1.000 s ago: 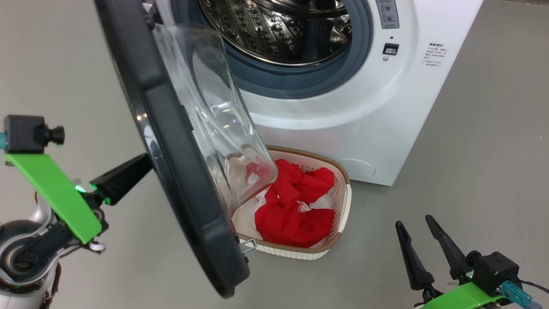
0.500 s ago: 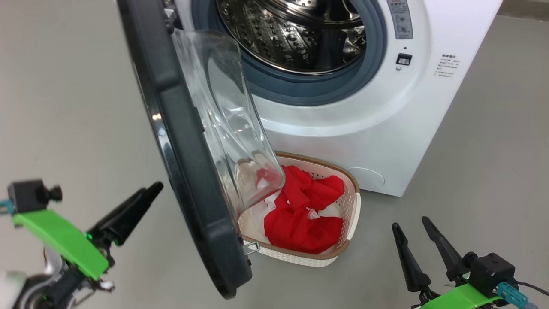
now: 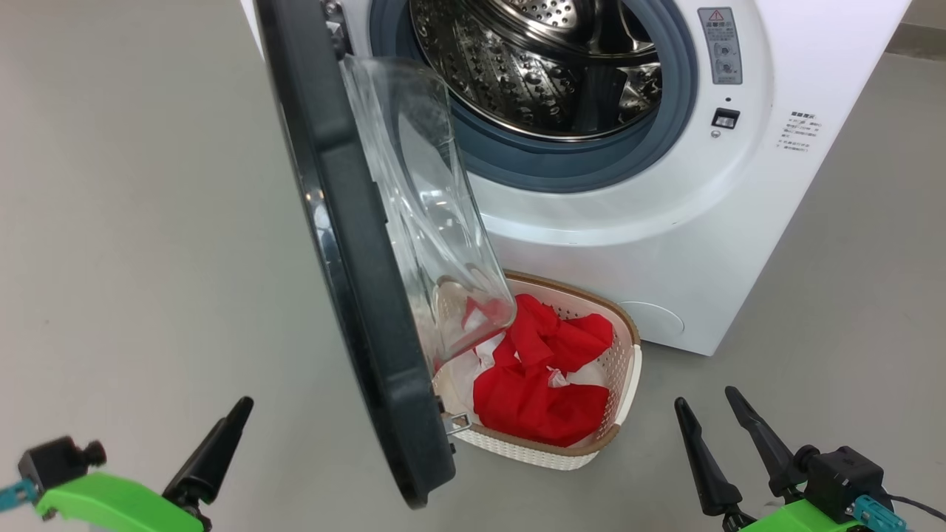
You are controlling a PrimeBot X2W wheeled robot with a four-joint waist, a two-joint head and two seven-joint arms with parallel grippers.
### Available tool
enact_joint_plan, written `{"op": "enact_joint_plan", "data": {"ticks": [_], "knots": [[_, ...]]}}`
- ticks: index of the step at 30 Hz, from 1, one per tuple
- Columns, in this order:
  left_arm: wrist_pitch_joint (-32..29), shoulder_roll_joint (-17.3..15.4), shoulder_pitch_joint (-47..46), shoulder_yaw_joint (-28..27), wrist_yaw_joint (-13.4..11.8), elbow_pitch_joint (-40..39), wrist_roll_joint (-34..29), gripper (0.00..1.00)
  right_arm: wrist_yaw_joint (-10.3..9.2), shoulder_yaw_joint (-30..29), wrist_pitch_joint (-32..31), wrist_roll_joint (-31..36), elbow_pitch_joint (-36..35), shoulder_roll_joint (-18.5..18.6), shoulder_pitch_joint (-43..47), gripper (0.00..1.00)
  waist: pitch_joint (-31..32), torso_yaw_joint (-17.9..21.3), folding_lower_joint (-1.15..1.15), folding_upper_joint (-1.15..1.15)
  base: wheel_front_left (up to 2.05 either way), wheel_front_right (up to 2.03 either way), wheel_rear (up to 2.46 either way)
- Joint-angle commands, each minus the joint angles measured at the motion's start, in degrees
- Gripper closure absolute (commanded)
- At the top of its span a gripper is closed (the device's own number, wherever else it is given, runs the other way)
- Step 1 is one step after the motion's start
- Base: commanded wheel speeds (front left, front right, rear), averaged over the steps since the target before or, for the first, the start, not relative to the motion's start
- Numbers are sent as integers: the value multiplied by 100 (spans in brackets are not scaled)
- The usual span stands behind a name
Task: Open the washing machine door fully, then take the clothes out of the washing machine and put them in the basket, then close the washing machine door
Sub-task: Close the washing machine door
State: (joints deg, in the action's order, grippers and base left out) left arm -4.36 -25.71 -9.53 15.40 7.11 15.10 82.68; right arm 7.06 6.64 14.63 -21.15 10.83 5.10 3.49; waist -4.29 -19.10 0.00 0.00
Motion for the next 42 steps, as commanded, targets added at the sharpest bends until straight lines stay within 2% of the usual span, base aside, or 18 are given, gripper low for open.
{"op": "enact_joint_plan", "data": {"ticks": [1,11,12,15,19,21,28,36,40,42], "knots": [[220,-112,-68,-205,37,33,-15,0,43,166,37,-7,-127,62,-89,0,-5,-25,0,0,0,0,0],[1167,190,217,130,37,379,-175,0,43,222,37,-18,-105,71,-93,0,-5,-40,0,0,0,0,0],[1432,235,263,223,37,517,-288,0,43,234,37,-23,-97,70,-97,0,-9,-39,0,0,0,0,0],[1711,341,270,367,37,708,-467,0,43,236,37,-26,-93,68,-102,0,-26,-44,0,0,0,0,0],[1903,499,220,462,37,946,-877,0,43,224,37,-25,-97,78,-127,0,-63,-56,0,0,0,0,0],[1927,612,201,307,37,1022,-1147,0,43,218,37,-24,-99,82,-136,0,-72,-61,0,0,0,0,0],[1934,1305,449,-879,37,852,-2764,0,43,205,37,-24,-107,80,-166,0,-88,-57,0,0,0,0,0],[1935,1891,804,-1645,37,368,-5504,0,43,196,37,-29,-85,66,-221,0,-90,-65,0,0,0,0,0],[1935,2146,961,-2048,21,61,-6489,0,43,178,37,-31,-80,41,-241,0,-78,-57,0,0,0,0,0],[1935,2226,1023,-2199,5,-98,-6793,0,43,166,37,-31,-82,32,-244,0,-76,-56,0,0,0,0,0]]}}
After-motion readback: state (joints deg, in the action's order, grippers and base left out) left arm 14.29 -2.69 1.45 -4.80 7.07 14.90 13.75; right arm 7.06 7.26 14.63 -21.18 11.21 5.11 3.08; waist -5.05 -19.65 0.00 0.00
